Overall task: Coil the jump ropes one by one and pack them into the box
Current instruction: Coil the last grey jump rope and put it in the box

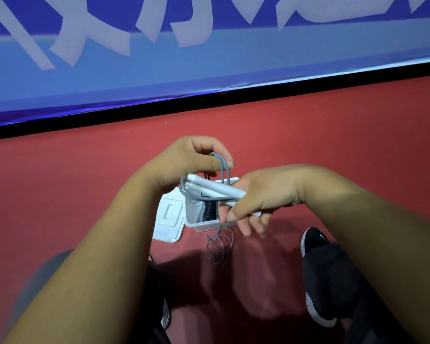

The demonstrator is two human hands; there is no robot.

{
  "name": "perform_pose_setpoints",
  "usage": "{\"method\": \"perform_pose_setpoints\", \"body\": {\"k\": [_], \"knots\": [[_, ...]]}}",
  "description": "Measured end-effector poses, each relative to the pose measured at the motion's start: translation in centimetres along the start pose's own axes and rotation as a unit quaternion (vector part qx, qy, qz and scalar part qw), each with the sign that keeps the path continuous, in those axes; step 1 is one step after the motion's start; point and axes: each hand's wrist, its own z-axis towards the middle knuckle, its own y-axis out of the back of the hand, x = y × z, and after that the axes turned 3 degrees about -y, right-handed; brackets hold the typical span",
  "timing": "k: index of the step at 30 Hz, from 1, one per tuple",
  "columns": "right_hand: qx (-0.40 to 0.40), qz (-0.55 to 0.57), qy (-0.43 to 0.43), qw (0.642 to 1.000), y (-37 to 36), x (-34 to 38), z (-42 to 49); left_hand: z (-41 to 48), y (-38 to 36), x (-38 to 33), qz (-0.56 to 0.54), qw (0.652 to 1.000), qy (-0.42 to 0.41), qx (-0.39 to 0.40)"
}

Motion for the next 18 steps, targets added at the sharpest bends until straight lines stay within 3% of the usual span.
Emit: {"method": "perform_pose_setpoints", "body": {"k": [6,14,18], "knots": [[0.032,0.031,-0.032,0.999,-0.2,0.1,0.0,-0.3,0.2,-0.3,0.027,0.999,0.008,0.033],[0.005,0.02,-0.087,0.996,-0.6,0.2,0.0,-0.4,-0.6,-0.4,0.072,0.994,0.035,0.071],[-0.003,0.051,-0.072,0.996,-0.7,0.2,0.4,-0.5,-0.8,-0.5,0.087,0.993,0.042,0.07]]}}
